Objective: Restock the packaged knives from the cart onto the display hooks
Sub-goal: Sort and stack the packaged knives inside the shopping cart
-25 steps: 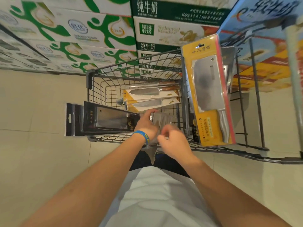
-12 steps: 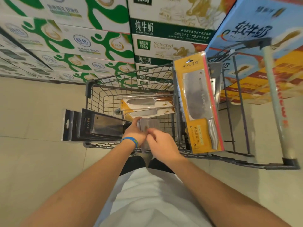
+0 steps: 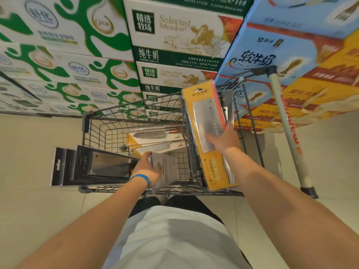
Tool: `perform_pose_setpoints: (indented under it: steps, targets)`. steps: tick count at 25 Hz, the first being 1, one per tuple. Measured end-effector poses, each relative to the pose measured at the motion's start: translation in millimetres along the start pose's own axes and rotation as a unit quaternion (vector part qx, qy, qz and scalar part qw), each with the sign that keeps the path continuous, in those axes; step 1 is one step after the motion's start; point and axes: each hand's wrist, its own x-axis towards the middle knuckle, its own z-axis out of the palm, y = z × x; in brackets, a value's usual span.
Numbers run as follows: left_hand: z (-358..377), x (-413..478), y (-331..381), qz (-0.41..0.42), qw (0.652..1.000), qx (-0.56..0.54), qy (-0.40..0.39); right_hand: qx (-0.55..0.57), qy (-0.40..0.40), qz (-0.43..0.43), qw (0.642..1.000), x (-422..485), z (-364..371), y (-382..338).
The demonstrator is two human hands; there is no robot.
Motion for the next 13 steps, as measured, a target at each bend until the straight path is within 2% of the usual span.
perform_pose_setpoints:
  steps: [5, 9, 13]
  targets:
    - [4, -7, -1, -0.009, 0.999, -0.003, 0.031, -0.068, 0.045, -0.028, 0.996, -3, 8, 0]
    - [4, -16, -10, -0.035, 0.997, -0.022, 0.062, -0.052, -0.001, -0.037, 0.998, -9, 12, 1]
    - [-9, -15, -15, -0.019, 0.996, 0.012, 0.084, -0.035, -0.042, -0.016, 0.998, -4, 13, -10]
